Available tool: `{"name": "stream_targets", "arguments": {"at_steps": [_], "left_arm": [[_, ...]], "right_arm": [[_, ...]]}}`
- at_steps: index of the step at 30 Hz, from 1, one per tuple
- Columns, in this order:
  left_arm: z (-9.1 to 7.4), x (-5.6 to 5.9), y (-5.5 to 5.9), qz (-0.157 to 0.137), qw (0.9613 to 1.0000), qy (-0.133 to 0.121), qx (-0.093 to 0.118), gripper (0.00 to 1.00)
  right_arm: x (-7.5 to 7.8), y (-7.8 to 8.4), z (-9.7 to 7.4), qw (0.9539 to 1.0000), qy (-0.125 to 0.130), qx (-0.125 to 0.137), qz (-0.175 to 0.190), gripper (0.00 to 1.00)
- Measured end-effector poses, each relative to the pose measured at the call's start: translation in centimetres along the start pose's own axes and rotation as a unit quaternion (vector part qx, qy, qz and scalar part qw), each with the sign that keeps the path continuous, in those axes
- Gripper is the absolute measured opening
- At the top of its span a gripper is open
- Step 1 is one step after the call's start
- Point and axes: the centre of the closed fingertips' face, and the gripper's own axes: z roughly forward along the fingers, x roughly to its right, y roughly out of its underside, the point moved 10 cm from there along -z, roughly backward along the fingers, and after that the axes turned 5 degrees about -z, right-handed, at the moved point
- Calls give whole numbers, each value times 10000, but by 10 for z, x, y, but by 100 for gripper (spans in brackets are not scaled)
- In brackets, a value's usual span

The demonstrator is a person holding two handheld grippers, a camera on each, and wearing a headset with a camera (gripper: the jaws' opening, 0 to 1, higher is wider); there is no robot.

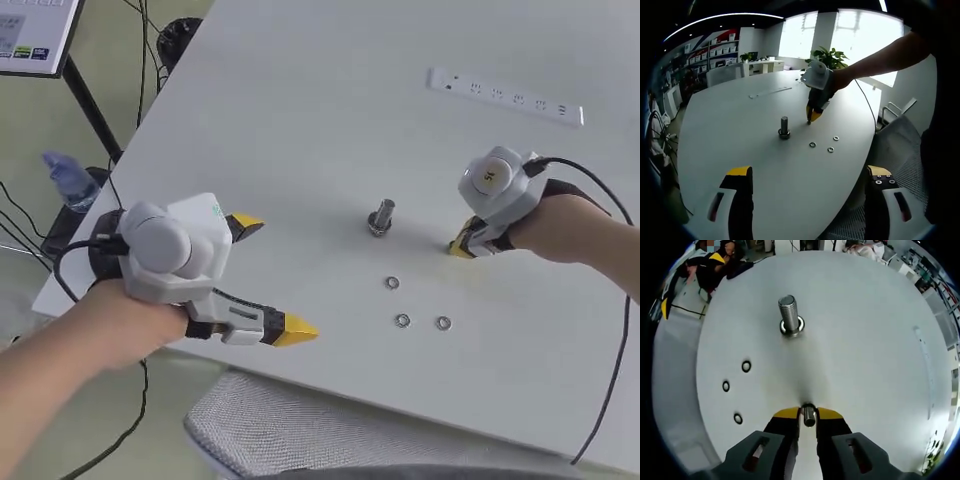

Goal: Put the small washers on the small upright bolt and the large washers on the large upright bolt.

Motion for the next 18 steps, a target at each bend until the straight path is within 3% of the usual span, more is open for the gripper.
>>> {"name": "stream_targets", "arguments": {"at_steps": [18], "left_arm": [[-4, 2, 1, -30, 10000, 2, -6, 91]], "right_arm": [[-8, 6, 4, 9999, 120, -16, -54, 14]]}}
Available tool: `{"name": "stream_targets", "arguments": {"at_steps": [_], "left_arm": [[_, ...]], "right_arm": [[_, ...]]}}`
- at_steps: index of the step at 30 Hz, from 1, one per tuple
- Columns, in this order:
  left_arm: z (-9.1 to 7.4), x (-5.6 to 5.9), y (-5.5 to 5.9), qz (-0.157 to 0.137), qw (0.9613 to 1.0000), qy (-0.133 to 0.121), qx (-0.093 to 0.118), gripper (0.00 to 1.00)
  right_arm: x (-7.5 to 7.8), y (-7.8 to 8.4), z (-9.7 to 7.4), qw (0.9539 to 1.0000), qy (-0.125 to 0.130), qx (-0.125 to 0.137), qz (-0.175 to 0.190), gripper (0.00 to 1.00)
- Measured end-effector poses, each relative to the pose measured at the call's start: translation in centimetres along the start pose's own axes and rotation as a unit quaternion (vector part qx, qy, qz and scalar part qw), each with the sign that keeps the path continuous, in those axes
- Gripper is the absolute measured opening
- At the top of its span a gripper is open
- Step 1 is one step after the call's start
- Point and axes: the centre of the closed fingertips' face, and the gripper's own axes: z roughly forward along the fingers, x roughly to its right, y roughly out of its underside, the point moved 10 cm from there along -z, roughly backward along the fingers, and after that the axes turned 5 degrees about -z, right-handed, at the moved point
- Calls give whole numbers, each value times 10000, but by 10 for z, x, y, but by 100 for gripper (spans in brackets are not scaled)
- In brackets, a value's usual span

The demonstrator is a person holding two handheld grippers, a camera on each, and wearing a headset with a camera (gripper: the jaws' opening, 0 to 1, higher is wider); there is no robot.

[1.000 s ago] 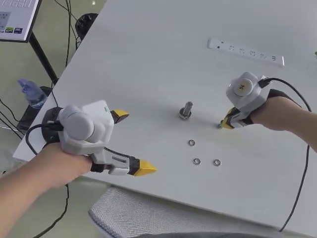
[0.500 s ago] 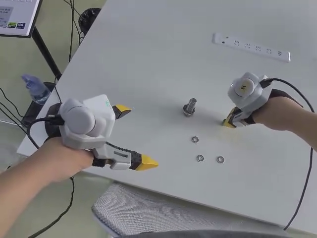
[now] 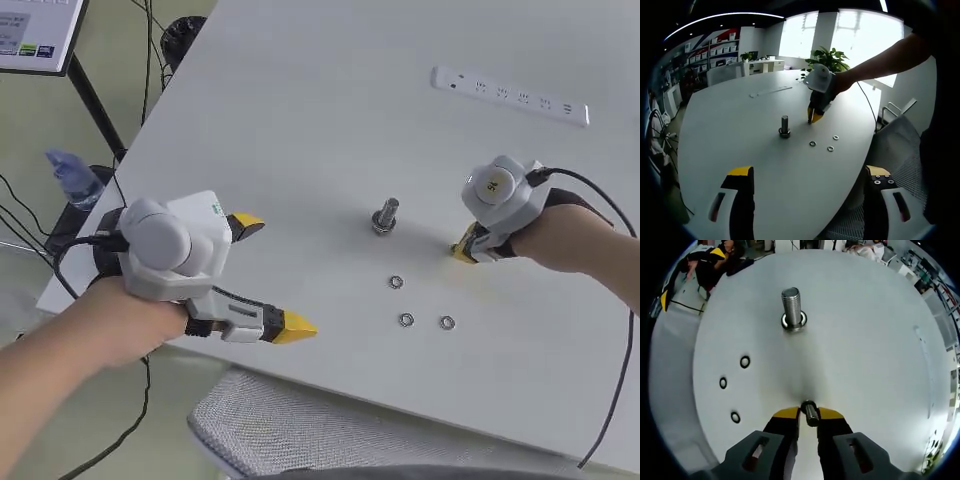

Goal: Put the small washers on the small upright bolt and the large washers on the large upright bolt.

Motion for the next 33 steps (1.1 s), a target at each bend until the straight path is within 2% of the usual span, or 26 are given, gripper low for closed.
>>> {"name": "stream_targets", "arguments": {"at_steps": [1, 2, 3, 4, 6, 12, 21, 33], "left_arm": [[0, 0, 0, 0, 10000, 3, -3, 90], [0, 0, 0, 2, 10000, 5, -6, 90], [0, 1, 0, 1, 10000, 6, -5, 90], [-1, 1, 0, -3, 10000, 6, -10, 90], [-2, 1, 0, -11, 10000, 7, -9, 90], [-3, 0, 2, -12, 10000, -3, -24, 90], [-3, 1, -1, 11, 10000, 10, -2, 89], [-5, 2, 0, 24, 10000, -35, 24, 89]], "right_arm": [[-1, 2, 2, 10000, 10, -46, -39, 13], [-3, 6, 2, 9996, -84, -263, -83, 8], [-5, 9, 3, 9992, -120, -350, -159, 3], [-5, 6, 1, 9999, 46, 21, -91, 3], [-5, 8, 0, 9999, -18, 99, 81, 10], [-6, 10, -1, 9999, -12, 70, 91, 17], [-3, 7, -5, 9997, -27, 134, 193, 18], [-1, 3, -13, 9994, -88, 233, 256, 25]]}}
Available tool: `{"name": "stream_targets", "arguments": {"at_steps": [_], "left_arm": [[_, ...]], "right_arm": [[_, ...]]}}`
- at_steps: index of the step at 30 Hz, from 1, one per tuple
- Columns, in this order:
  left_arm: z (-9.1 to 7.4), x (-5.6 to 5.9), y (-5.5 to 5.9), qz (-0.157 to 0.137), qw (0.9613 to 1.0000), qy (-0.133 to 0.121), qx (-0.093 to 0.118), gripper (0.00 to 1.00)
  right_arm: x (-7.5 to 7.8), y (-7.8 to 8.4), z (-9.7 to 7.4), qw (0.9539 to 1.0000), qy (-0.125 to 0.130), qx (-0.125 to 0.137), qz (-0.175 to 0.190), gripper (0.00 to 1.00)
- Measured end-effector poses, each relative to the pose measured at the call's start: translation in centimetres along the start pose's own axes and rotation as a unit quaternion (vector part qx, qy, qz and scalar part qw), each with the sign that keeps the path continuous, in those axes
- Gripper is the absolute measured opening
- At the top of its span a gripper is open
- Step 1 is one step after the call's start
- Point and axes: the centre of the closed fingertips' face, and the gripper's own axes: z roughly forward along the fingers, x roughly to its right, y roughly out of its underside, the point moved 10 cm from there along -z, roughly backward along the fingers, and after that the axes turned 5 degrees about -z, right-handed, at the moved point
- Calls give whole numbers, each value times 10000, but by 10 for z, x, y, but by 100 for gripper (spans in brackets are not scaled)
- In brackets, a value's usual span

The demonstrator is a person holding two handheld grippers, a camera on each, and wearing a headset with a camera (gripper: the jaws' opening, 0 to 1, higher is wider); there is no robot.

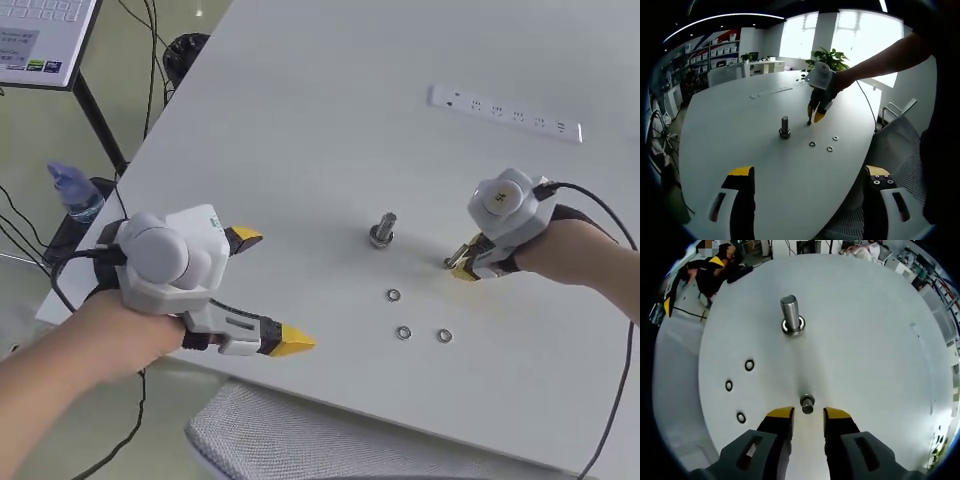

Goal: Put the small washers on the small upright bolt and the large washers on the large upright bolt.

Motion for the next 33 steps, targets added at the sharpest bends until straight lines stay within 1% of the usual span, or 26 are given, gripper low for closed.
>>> {"name": "stream_targets", "arguments": {"at_steps": [7, 9, 13, 16, 19, 22, 24, 26, 29, 31, 33], "left_arm": [[0, 2, 1, 9, 10000, 31, 23, 89], [0, 3, 0, 26, 10000, 39, 35, 89], [0, 6, -1, 66, 10000, 60, 18, 89], [0, 7, -2, 64, 9999, 65, 54, 89], [-1, 9, -3, 87, 9999, 66, 67, 89], [-1, 11, -3, 102, 9999, 79, 53, 90], [-2, 13, -4, 145, 9998, 80, 55, 90], [-2, 14, -4, 133, 9998, 94, 94, 90], [-2, 16, -5, 186, 9997, 93, 86, 90], [-2, 16, -5, 189, 9997, 91, 85, 90], [-2, 15, -6, 205, 9997, 68, 107, 91]], "right_arm": [[-1, -7, -10, 10000, 7, -27, -96, 26], [-1, -9, -13, 10000, -65, 10, -15, 27], [-4, -12, -20, 10000, -40, 33, -81, 27], [-5, -15, -25, 9999, -16, 52, -131, 28], [-7, -17, -28, 9998, 16, -9, -197, 28], [-7, -20, -32, 9999, 2, 31, -146, 28], [-7, -21, -35, 9998, 41, 64, -167, 28], [-7, -22, -37, 9999, 43, 50, -136, 27], [-7, -21, -39, 9999, 68, 12, -153, 27], [-8, -21, -41, 9998, 97, 33, -177, 27], [-6, -21, -41, 9998, 97, 41, -172, 27]]}}
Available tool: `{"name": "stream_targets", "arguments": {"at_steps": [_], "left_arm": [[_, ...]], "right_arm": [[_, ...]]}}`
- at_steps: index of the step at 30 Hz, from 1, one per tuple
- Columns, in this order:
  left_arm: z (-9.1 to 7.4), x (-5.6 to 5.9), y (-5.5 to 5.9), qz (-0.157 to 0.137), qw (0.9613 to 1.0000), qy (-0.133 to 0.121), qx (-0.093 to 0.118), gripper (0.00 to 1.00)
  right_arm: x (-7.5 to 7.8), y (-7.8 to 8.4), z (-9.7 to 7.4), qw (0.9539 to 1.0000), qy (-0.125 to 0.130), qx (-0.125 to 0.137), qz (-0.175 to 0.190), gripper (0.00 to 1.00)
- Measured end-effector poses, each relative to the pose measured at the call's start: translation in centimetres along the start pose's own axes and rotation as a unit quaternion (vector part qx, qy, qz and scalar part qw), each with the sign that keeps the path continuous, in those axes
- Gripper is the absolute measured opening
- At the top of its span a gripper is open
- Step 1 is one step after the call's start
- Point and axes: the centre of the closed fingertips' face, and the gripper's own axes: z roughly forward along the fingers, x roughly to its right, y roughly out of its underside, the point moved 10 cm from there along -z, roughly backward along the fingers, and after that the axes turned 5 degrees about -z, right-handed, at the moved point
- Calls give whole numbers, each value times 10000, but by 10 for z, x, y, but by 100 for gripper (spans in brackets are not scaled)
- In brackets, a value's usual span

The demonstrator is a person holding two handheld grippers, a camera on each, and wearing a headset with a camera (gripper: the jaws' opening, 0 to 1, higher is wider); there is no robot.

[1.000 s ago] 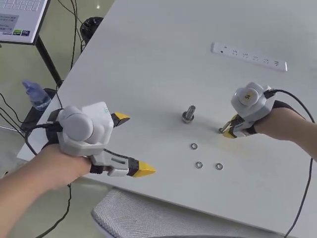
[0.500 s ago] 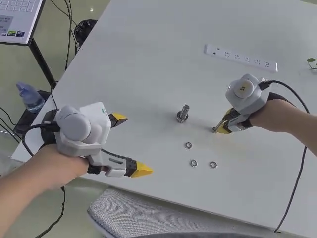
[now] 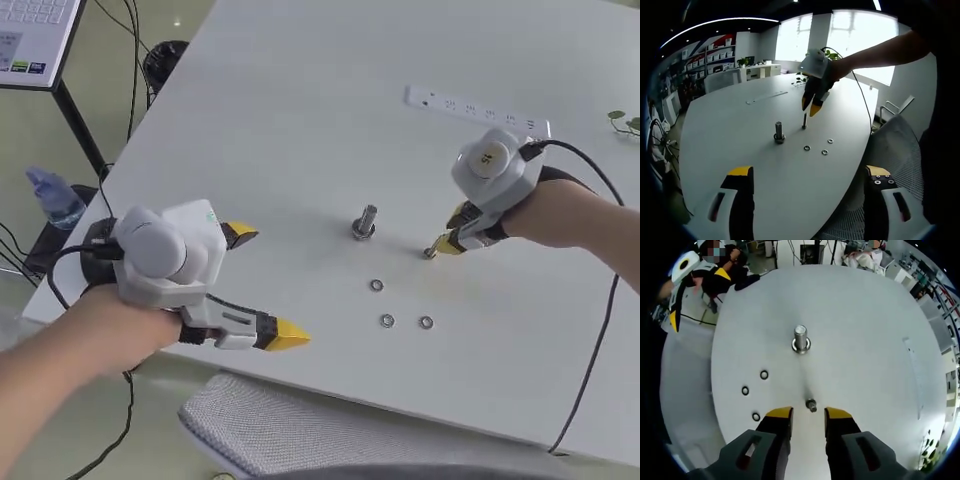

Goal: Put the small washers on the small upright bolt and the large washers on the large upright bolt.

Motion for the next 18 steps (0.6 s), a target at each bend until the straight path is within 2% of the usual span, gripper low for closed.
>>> {"name": "stream_targets", "arguments": {"at_steps": [6, 13, 18], "left_arm": [[-1, 0, -1, 47, 10000, 8, -19, 90], [0, 1, 2, 66, 10000, 32, -51, 89], [0, 0, 4, 73, 9999, 34, -92, 88]], "right_arm": [[-2, -1, -3, 9999, 63, 10, -80, 27], [-14, -4, -10, 9998, 65, 66, -150, 27], [-28, -2, -13, 9998, 47, 49, -196, 27]]}}
